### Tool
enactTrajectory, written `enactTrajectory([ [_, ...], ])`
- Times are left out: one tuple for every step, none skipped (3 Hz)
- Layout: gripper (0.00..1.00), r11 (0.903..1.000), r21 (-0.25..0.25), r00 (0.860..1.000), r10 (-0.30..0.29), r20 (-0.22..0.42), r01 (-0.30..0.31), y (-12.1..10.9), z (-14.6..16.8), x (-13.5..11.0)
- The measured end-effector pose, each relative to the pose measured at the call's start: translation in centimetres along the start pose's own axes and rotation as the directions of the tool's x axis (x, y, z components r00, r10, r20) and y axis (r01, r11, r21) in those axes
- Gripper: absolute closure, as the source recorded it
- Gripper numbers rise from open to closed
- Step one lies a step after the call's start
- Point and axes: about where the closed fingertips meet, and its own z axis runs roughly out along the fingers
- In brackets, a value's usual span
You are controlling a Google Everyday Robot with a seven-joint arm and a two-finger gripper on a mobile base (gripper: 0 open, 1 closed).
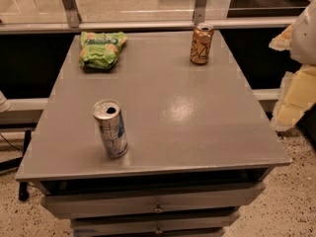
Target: Knock redbull can over
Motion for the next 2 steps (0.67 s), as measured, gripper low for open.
enactTrajectory([
  [0.0, 1.0, 0.0, 1.0, 0.0, 0.0, 0.0, 0.0, 0.0, 0.0],
  [0.0, 1.0, 0.0, 1.0, 0.001, 0.026, -0.001, 0.23, 0.23, -0.27],
])
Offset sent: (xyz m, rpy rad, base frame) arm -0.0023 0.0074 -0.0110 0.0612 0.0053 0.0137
